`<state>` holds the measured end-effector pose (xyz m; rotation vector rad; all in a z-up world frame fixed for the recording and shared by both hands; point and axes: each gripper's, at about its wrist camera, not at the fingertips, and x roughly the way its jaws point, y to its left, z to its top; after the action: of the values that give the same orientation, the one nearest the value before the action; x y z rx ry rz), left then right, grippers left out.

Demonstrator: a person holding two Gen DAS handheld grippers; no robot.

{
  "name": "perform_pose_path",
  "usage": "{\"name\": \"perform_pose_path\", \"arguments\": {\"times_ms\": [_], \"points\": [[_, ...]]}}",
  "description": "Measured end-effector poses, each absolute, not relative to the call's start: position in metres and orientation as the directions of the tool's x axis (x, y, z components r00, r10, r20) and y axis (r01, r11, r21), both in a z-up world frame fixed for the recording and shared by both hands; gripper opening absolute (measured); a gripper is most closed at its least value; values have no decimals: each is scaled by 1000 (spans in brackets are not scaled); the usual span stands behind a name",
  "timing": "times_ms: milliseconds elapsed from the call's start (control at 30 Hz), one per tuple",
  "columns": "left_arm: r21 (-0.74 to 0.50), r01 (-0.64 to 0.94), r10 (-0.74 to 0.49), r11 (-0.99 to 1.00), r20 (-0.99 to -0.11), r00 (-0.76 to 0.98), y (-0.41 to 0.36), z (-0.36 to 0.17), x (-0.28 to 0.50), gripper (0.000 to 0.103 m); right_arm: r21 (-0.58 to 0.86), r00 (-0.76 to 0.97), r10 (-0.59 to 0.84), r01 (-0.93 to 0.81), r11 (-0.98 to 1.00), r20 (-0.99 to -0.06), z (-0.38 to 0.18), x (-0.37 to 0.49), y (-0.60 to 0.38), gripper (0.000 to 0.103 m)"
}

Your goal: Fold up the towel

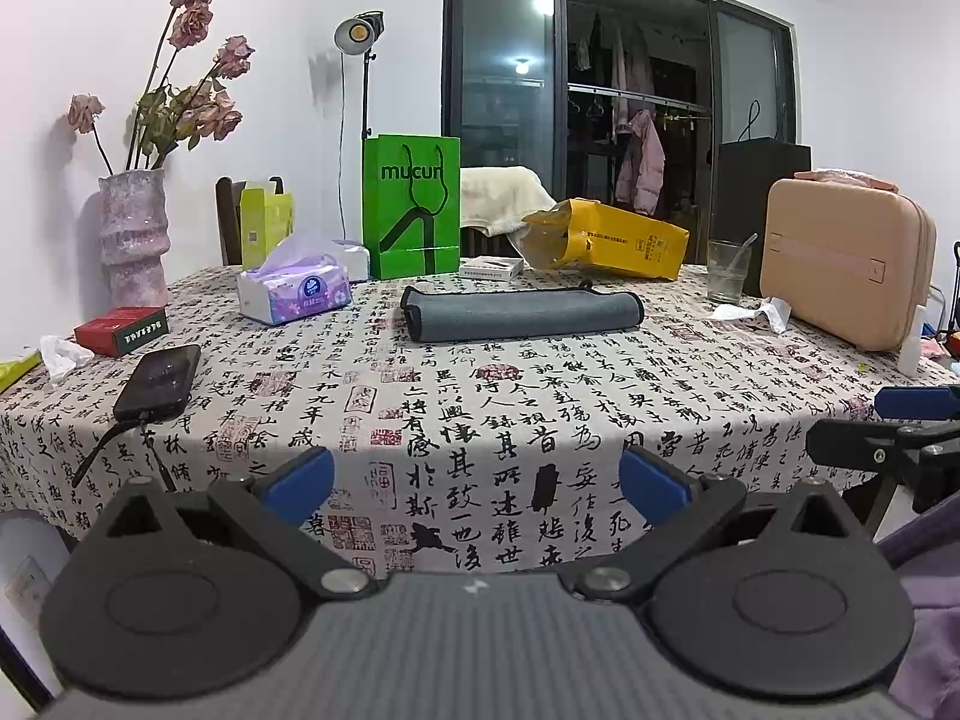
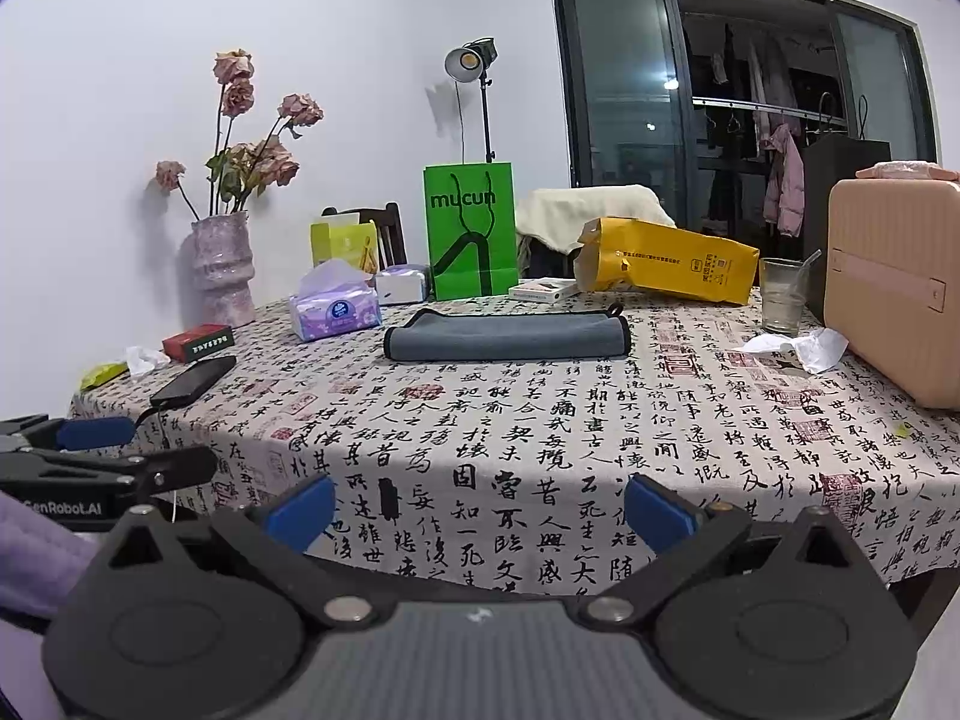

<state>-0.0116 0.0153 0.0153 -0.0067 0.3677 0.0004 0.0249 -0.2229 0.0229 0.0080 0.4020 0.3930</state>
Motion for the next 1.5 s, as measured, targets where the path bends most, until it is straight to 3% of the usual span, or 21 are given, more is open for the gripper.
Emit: {"name": "perform_pose_path", "arguments": {"times_ms": [1500], "points": [[1,-7,7,1000,-348,937,16,19,-12,103,89,844,377,-372,924,-381,22,27,-224,103]]}}
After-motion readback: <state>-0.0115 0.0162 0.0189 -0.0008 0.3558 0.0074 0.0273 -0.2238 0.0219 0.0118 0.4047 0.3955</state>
